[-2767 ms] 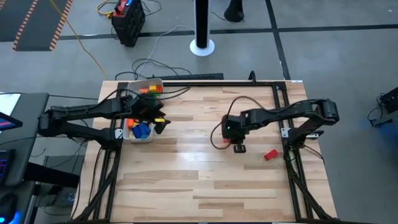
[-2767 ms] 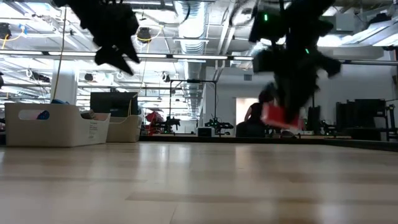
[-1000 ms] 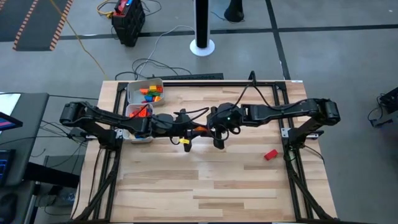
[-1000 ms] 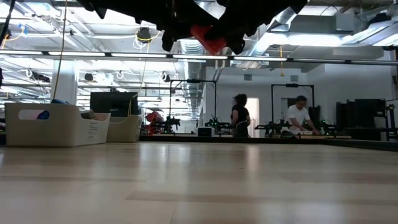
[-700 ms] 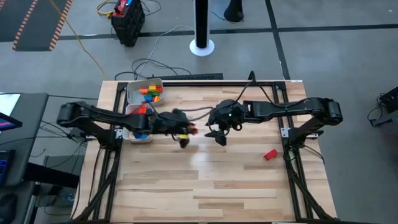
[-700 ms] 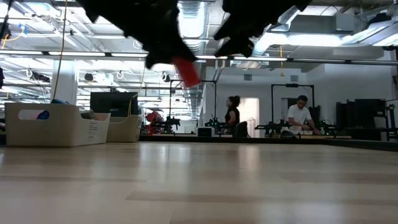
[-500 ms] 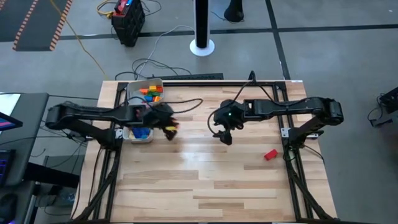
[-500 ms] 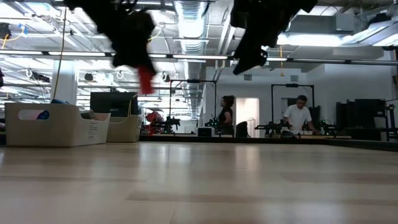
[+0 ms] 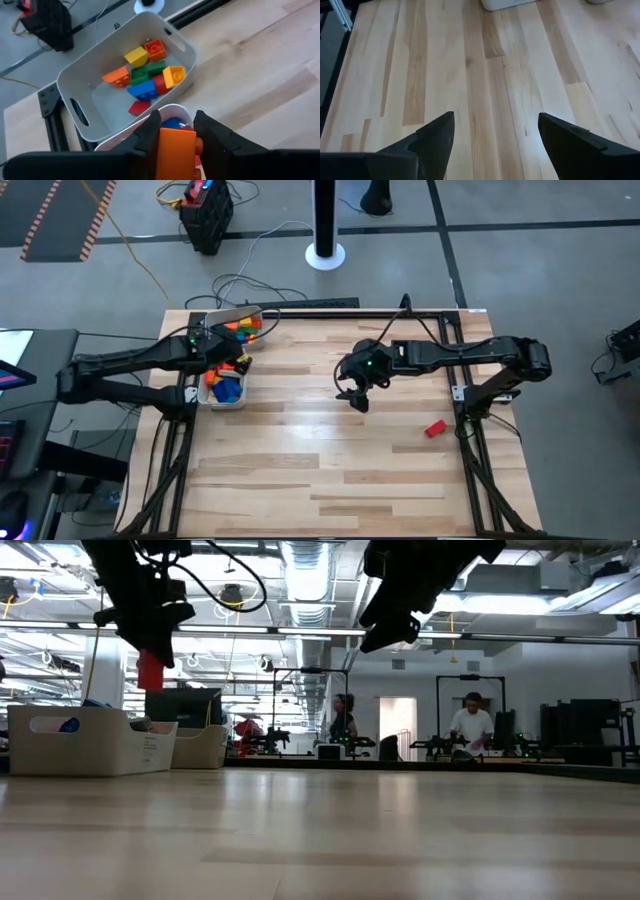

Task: Sort blocks by size
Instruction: Put the large orange game piece into the white bin

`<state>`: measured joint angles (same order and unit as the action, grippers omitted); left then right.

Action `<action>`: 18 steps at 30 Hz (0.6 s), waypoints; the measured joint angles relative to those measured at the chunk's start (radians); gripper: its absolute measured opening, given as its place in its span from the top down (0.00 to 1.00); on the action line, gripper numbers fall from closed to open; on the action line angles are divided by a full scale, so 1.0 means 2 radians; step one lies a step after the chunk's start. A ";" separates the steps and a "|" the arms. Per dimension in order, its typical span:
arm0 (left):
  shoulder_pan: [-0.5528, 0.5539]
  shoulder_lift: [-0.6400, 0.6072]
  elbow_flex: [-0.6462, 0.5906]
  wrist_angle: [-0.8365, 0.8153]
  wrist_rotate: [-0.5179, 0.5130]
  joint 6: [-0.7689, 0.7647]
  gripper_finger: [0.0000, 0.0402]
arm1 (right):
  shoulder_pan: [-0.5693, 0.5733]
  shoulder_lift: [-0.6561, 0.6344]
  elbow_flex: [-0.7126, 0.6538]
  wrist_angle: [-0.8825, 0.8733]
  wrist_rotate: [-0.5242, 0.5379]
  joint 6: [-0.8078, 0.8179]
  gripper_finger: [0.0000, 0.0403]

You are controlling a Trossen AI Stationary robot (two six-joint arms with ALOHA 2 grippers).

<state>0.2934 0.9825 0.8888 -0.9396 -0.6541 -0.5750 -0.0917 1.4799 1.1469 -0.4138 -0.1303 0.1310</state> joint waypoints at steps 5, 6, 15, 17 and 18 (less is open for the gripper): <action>0.019 0.000 -0.055 0.054 0.013 0.006 0.77 | 0.000 0.000 0.000 -0.003 0.000 0.001 0.23; 0.022 0.000 -0.066 0.064 0.015 0.004 0.77 | 0.001 0.000 0.000 -0.006 0.000 0.004 0.23; 0.048 0.000 -0.132 0.164 0.050 -0.004 0.76 | 0.014 0.000 -0.001 -0.022 0.000 0.016 0.23; 0.048 0.000 -0.145 0.175 0.050 -0.011 0.75 | 0.017 0.000 -0.001 -0.023 0.000 0.019 0.23; 0.048 0.000 -0.150 0.177 0.050 -0.013 0.74 | 0.017 0.000 -0.001 -0.023 0.000 0.019 0.23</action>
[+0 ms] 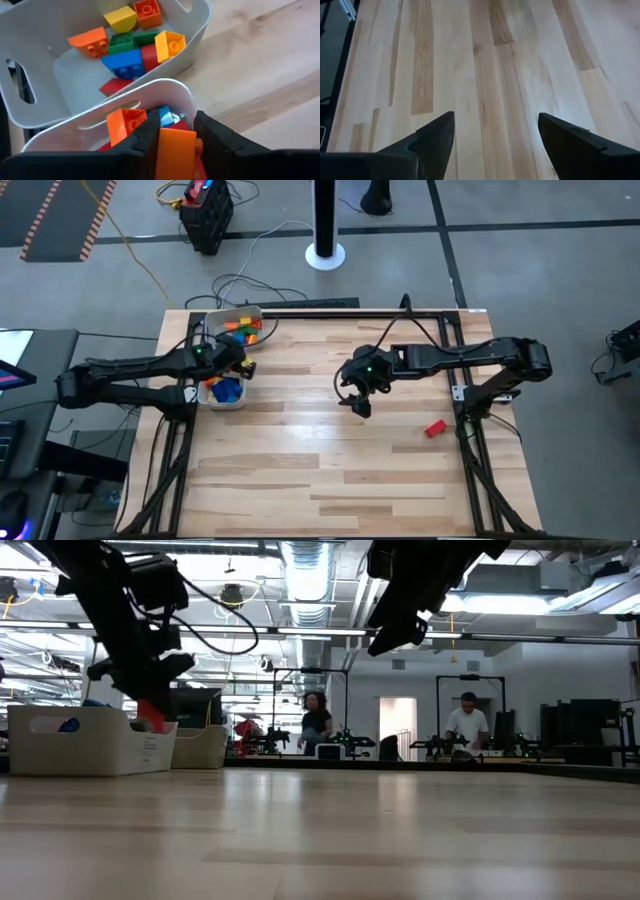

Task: Sort blocks by size
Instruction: Put the large orange game piece into the white bin, then put the large red wooden block into the white bin

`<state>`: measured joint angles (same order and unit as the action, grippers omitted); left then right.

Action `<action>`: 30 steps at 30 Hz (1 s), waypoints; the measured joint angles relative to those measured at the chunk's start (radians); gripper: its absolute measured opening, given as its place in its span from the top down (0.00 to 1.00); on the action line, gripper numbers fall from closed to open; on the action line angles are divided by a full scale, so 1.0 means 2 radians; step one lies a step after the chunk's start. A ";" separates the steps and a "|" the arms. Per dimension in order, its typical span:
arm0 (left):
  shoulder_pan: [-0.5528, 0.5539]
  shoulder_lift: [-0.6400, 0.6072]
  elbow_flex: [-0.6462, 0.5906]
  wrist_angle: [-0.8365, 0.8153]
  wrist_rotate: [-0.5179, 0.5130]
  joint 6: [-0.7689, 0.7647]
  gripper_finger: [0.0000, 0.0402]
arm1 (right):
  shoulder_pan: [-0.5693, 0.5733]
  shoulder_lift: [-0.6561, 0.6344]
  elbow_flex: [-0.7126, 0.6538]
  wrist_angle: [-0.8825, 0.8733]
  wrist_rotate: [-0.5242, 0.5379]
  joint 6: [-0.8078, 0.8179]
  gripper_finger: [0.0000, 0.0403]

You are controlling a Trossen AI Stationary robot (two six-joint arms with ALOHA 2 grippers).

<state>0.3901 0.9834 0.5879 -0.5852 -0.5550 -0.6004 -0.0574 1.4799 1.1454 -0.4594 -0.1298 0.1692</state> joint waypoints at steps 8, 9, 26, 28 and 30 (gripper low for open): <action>0.000 -0.005 0.016 0.003 0.000 -0.018 0.54 | 0.003 0.000 0.000 -0.022 0.000 0.004 0.23; 0.000 -0.005 0.021 0.000 0.000 -0.014 0.51 | 0.003 -0.001 0.000 -0.027 0.000 0.004 0.23; -0.025 -0.004 0.127 -0.036 0.041 0.052 0.37 | 0.035 -0.035 -0.051 -0.407 0.000 -0.126 0.23; -0.031 -0.004 0.127 -0.038 0.041 0.043 0.37 | 0.046 -0.035 -0.078 -0.419 0.000 -0.139 0.23; -0.036 -0.004 0.127 -0.038 0.041 0.035 0.37 | 0.057 -0.034 -0.105 -0.417 0.000 -0.141 0.23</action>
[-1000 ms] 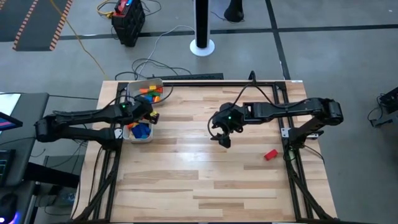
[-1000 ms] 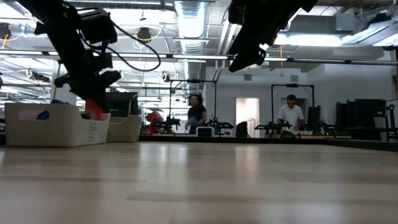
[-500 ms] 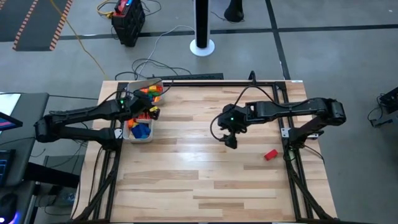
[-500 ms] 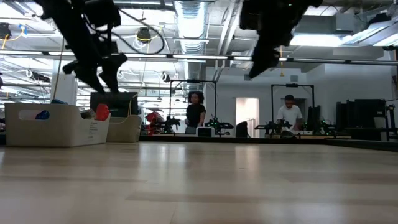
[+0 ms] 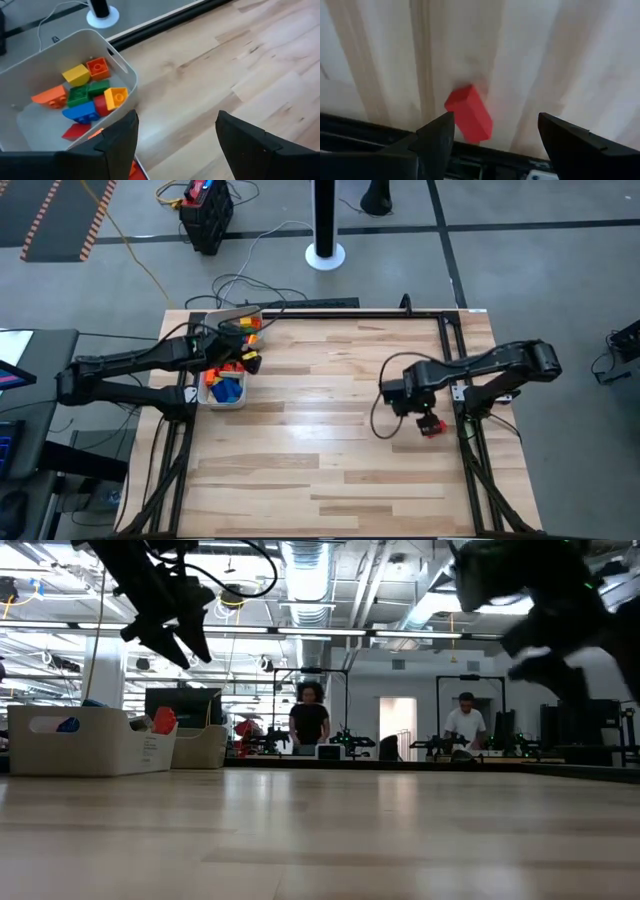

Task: Sort blocks by size
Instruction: Put the large red wooden block into the white bin

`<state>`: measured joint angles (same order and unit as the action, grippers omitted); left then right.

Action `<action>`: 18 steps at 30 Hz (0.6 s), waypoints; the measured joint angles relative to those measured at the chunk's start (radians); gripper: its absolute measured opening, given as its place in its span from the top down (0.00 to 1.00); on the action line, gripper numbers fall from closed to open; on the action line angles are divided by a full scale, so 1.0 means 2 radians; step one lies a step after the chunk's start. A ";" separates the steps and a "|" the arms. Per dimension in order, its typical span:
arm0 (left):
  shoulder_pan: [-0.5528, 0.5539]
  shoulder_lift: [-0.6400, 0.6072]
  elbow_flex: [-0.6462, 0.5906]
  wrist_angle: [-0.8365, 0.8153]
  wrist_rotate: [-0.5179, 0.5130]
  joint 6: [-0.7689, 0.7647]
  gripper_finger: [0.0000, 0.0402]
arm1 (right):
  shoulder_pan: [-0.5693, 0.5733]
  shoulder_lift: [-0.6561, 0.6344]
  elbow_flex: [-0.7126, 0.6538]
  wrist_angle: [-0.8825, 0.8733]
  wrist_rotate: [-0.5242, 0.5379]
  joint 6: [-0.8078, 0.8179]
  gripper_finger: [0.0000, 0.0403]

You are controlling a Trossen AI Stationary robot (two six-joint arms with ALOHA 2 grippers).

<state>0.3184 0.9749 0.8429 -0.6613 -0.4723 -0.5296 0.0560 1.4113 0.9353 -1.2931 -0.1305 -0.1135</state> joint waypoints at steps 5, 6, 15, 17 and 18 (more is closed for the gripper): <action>-0.011 0.000 0.000 0.000 0.000 -0.008 0.37 | 0.028 0.005 -0.052 0.001 -0.002 0.007 0.23; -0.012 0.000 0.000 0.000 0.000 -0.008 0.37 | 0.032 0.005 -0.056 0.000 -0.003 0.012 0.23; -0.012 0.000 0.000 0.000 0.000 -0.007 0.37 | 0.095 0.009 -0.066 0.020 -0.015 0.017 0.23; -0.012 0.000 0.000 -0.001 0.000 -0.007 0.37 | 0.106 0.009 -0.073 0.022 -0.016 0.019 0.23; -0.012 0.000 0.000 -0.002 0.000 -0.007 0.37 | 0.110 0.009 -0.073 0.022 -0.016 0.020 0.23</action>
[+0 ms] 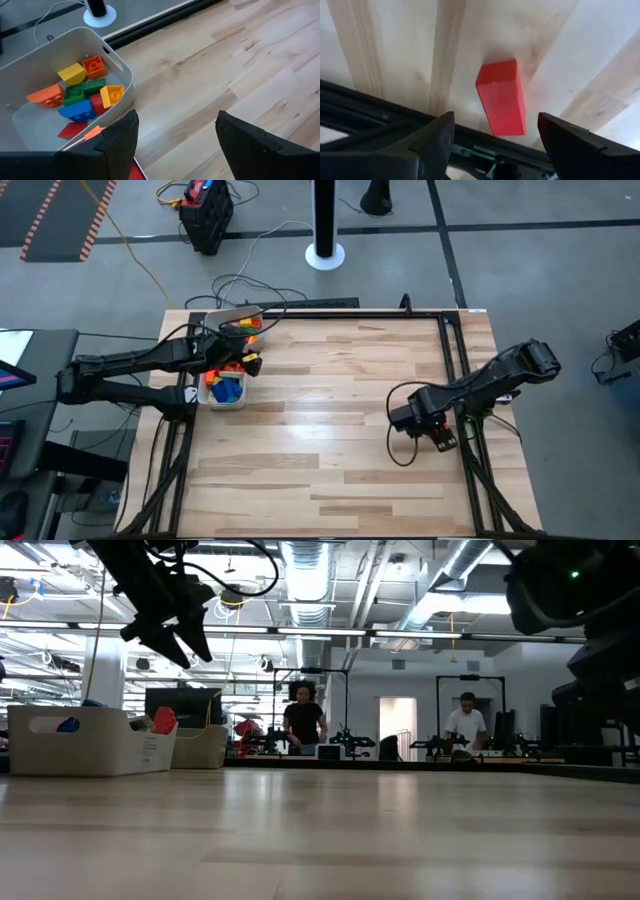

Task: Sort blocks by size
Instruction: Put the large red wooden block into the white bin

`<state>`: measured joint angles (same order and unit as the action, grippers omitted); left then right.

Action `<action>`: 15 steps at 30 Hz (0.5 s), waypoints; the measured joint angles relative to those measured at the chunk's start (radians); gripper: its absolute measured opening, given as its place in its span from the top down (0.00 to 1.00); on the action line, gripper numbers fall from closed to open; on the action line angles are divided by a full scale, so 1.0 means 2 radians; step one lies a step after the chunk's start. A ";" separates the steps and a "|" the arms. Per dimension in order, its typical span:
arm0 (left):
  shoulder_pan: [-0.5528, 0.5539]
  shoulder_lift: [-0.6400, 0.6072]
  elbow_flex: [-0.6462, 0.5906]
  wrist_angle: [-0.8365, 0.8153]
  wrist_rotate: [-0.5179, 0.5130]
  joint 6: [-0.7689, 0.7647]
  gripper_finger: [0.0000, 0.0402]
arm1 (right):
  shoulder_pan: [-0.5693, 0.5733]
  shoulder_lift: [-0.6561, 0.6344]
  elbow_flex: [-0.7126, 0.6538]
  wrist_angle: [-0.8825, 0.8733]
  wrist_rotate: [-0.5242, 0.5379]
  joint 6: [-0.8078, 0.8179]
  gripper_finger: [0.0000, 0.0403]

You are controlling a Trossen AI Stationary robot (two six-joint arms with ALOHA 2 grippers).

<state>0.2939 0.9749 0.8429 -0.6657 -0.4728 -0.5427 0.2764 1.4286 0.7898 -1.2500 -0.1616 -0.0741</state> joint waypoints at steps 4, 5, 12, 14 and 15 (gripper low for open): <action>0.000 0.000 0.000 -0.001 0.000 0.005 0.37 | 0.004 0.000 0.001 0.002 0.002 0.003 0.23; 0.000 0.000 0.000 -0.001 0.000 0.009 0.37 | 0.006 0.000 0.001 0.003 0.003 0.003 0.23; 0.000 0.000 0.000 -0.001 0.000 0.015 0.37 | -0.006 0.014 0.066 -0.066 0.006 0.044 0.23; 0.000 0.000 0.000 -0.001 0.000 0.018 0.37 | -0.015 0.018 0.083 -0.072 0.008 0.051 0.23; 0.001 0.000 0.000 -0.001 -0.001 0.022 0.37 | -0.020 0.020 0.086 -0.066 0.003 0.052 0.23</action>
<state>0.2954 0.9749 0.8429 -0.6669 -0.4739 -0.4982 0.2367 1.4681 0.9619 -1.3823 -0.1550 0.0296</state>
